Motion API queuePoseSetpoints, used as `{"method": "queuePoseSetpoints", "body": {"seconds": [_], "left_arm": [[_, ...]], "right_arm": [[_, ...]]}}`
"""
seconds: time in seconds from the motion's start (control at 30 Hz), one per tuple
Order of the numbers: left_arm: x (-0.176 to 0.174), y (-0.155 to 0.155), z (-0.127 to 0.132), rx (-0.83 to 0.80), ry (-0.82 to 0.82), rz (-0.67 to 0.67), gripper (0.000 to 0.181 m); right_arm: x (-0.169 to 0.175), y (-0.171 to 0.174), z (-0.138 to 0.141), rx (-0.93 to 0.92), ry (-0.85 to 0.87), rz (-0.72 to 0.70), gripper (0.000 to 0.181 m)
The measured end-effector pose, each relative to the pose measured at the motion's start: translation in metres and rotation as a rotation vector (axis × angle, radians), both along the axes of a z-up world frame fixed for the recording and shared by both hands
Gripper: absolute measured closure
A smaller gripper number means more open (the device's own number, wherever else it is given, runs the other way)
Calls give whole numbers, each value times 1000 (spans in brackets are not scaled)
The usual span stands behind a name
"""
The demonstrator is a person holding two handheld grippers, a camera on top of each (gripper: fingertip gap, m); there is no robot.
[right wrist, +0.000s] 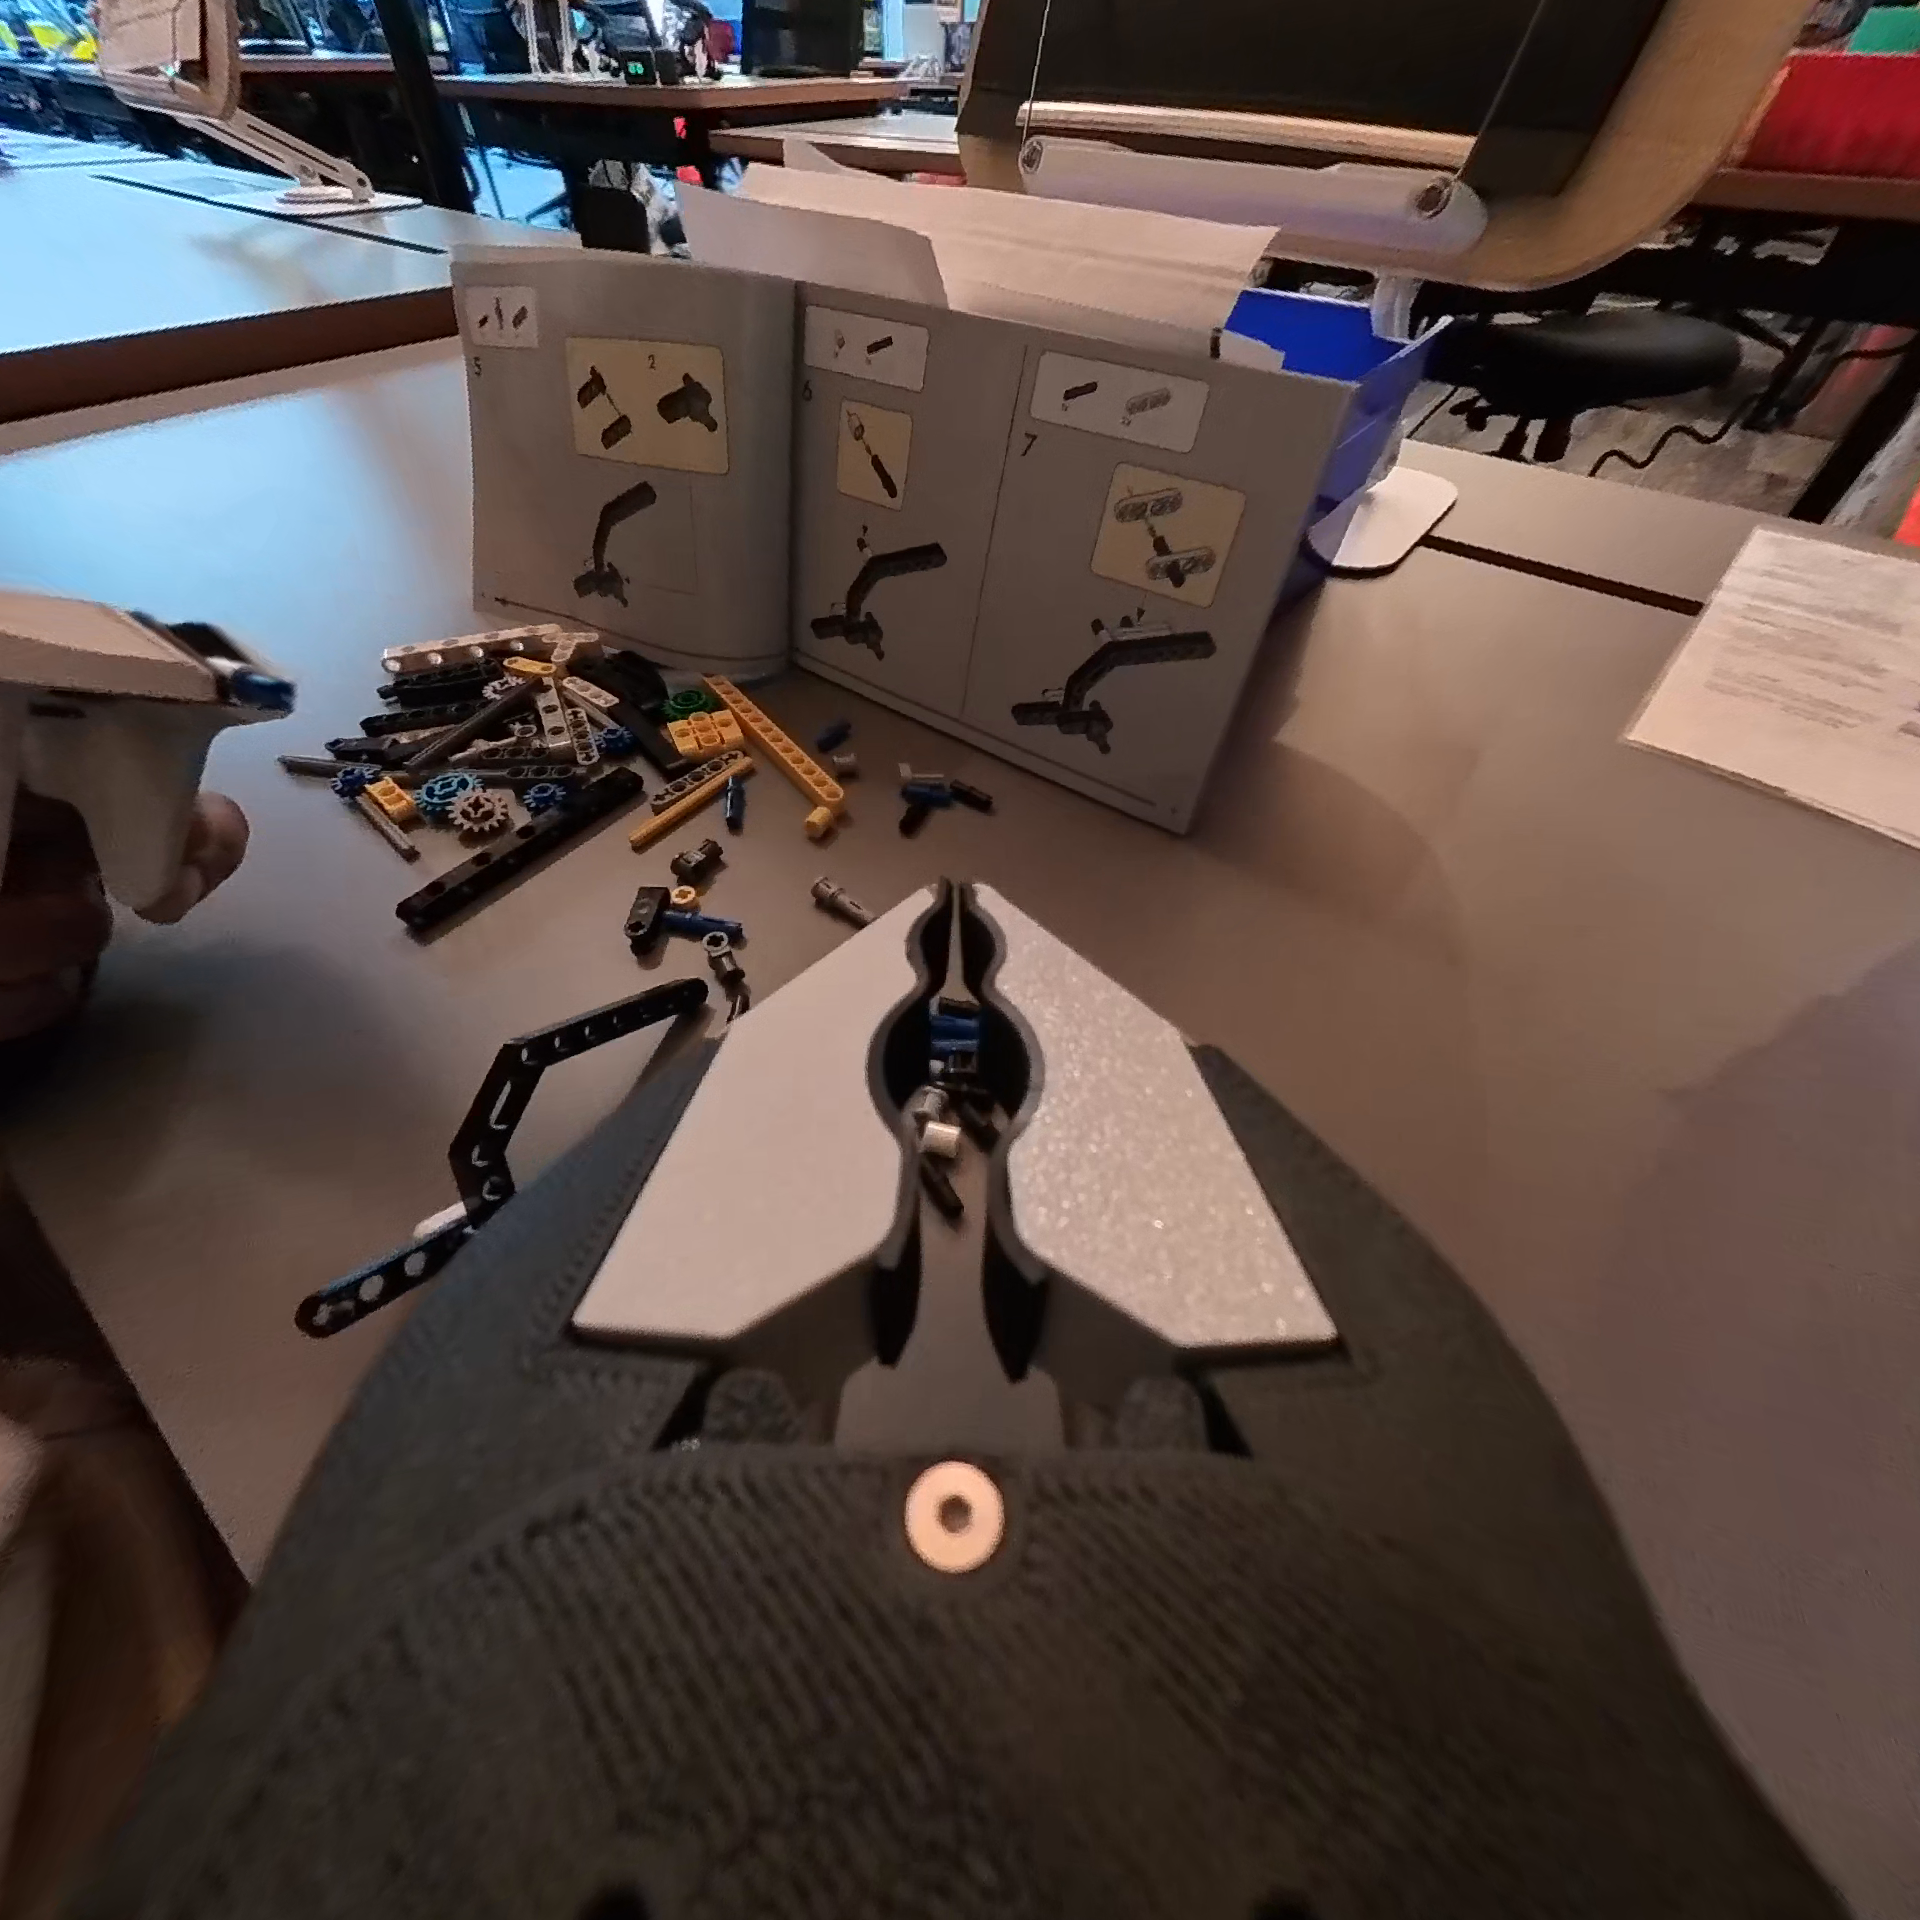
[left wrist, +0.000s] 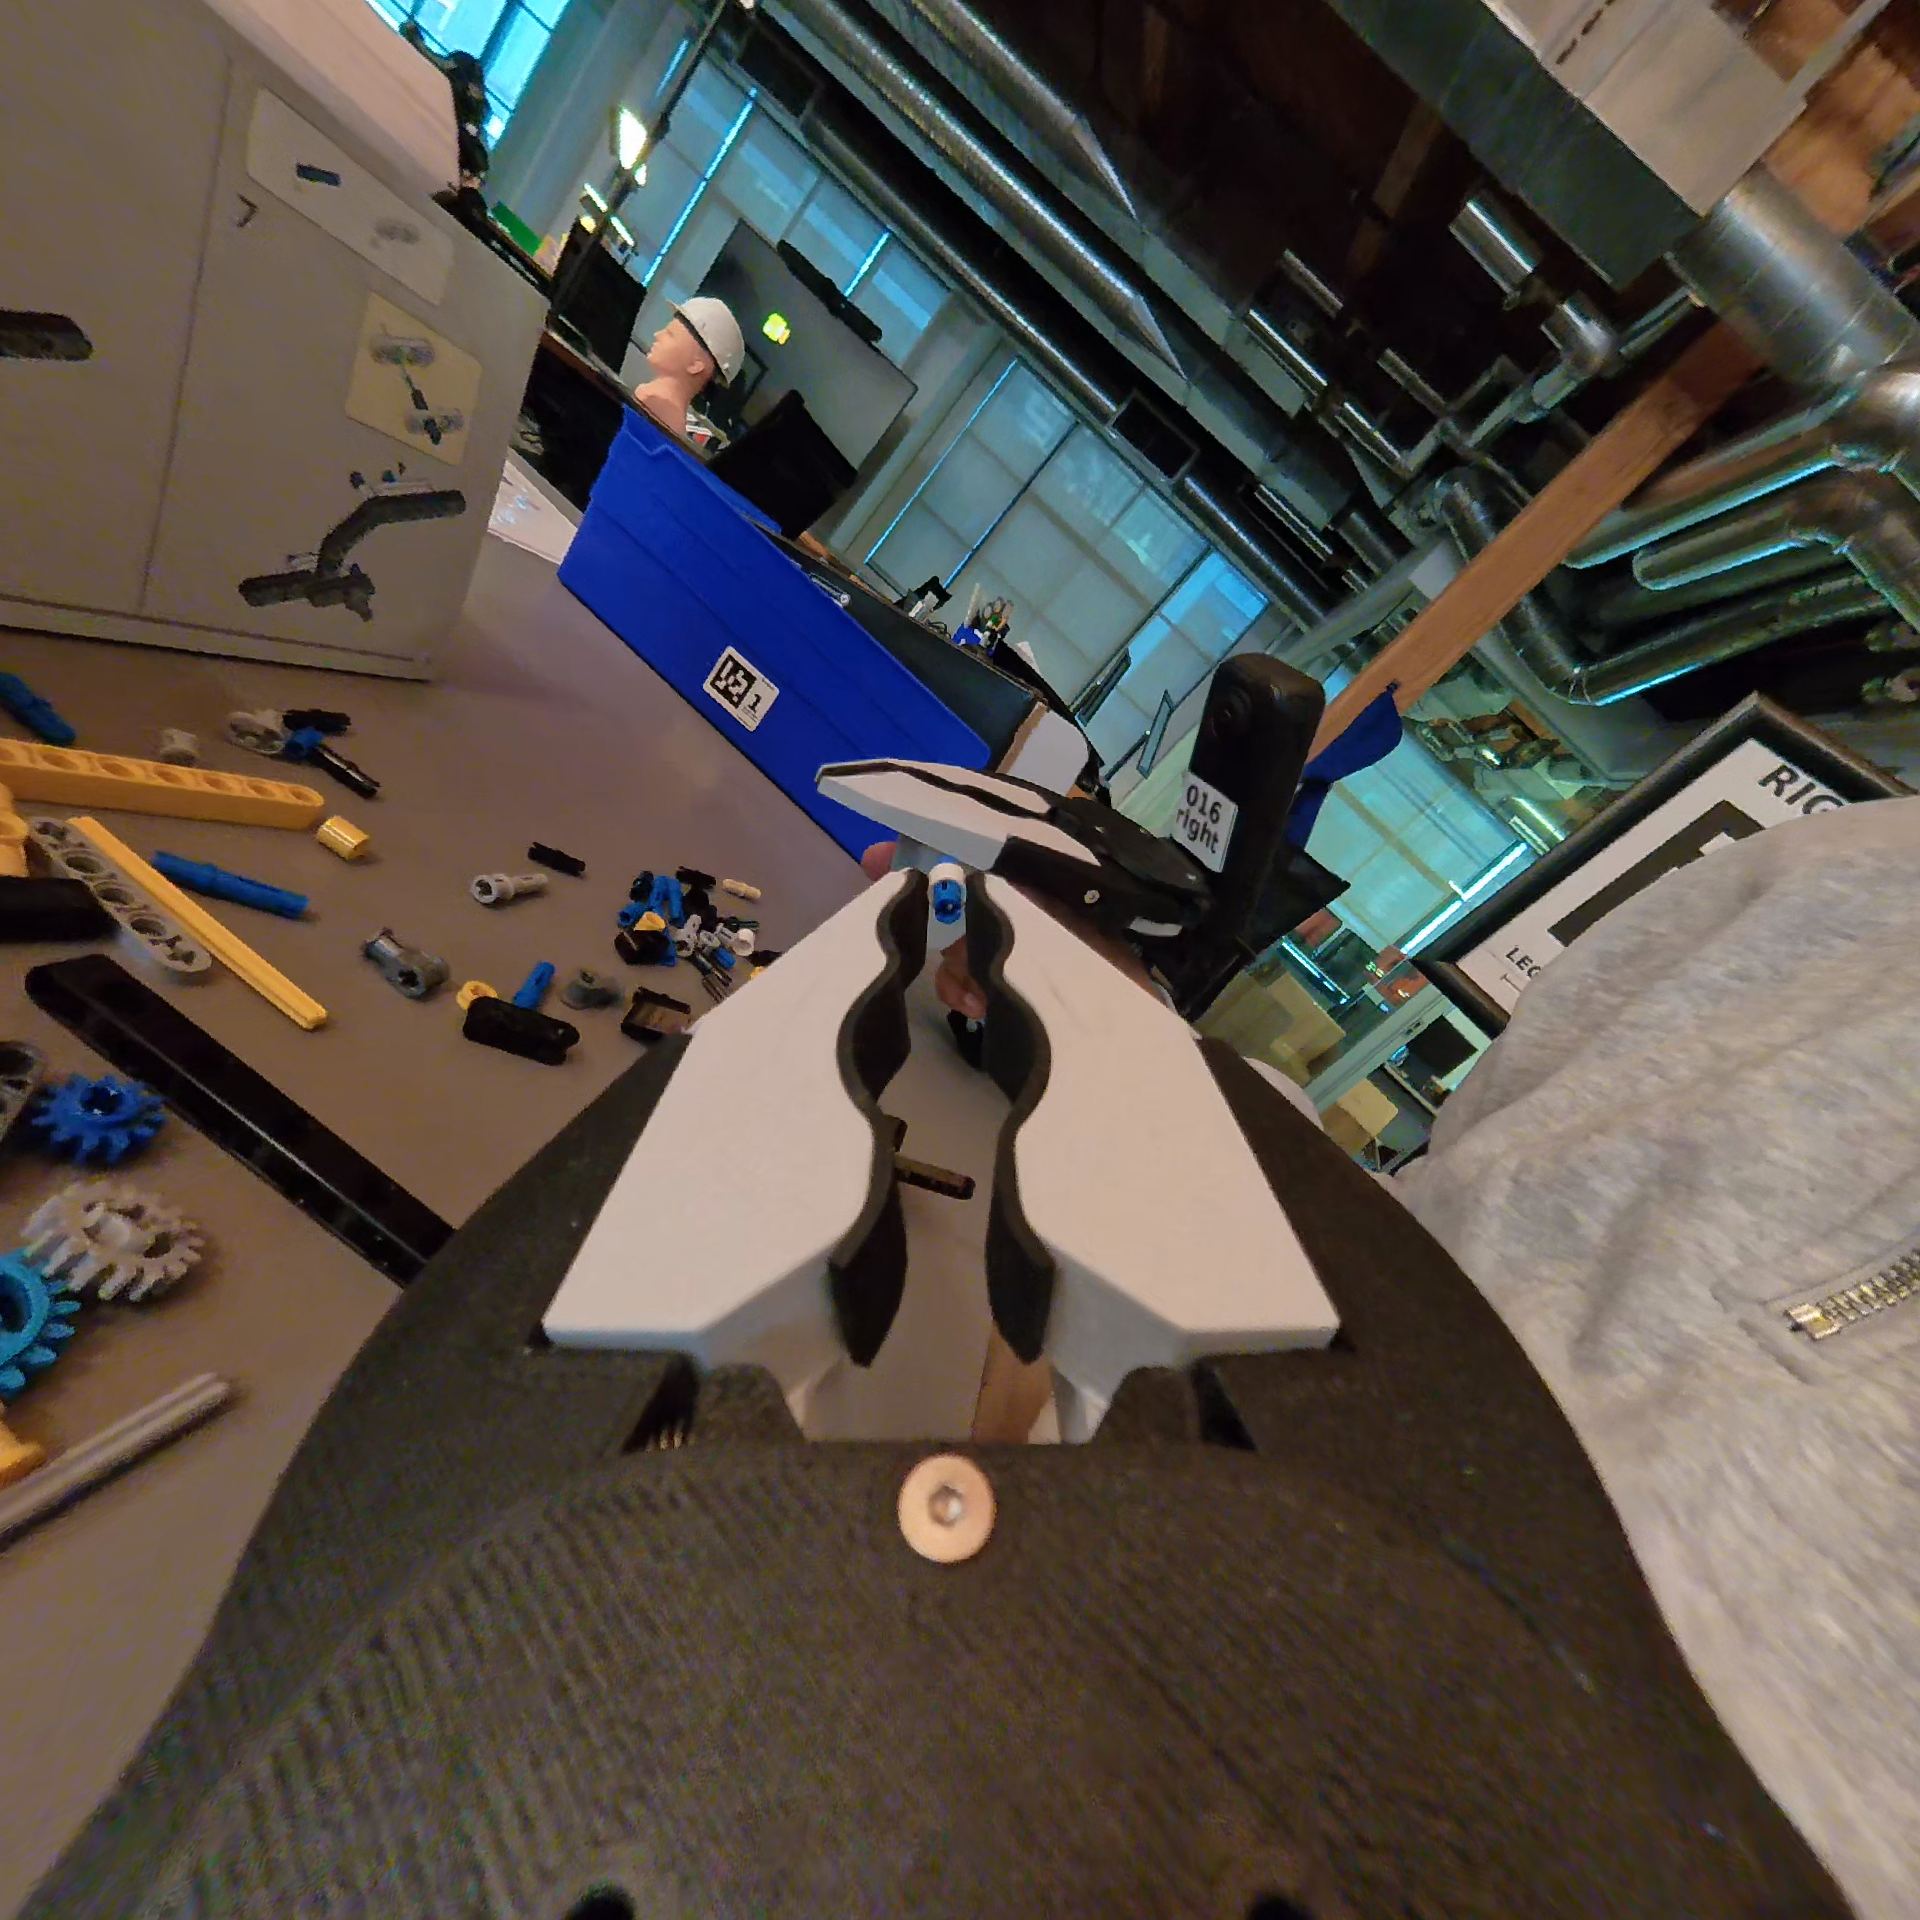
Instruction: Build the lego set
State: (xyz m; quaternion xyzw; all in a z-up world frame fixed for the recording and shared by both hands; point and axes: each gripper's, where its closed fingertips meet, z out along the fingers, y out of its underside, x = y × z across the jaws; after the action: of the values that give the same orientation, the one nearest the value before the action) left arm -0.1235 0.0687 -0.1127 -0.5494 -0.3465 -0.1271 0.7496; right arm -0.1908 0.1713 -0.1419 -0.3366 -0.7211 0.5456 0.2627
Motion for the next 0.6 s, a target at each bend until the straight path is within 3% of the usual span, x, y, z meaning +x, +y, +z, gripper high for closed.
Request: {"method": "queuePoseSetpoints", "body": {"seconds": [0.23,0.43,0.6], "left_arm": [[2,1,0,-9,8,-6,175],[8,-2,4,29,9,-45,175],[13,-12,8,37,36,-11,175]], "right_arm": [[-3,1,-2,-3,-23,-8,181],[2,3,7,-83,-9,16,149],[29,-18,6,-329,-252,199,129]]}}
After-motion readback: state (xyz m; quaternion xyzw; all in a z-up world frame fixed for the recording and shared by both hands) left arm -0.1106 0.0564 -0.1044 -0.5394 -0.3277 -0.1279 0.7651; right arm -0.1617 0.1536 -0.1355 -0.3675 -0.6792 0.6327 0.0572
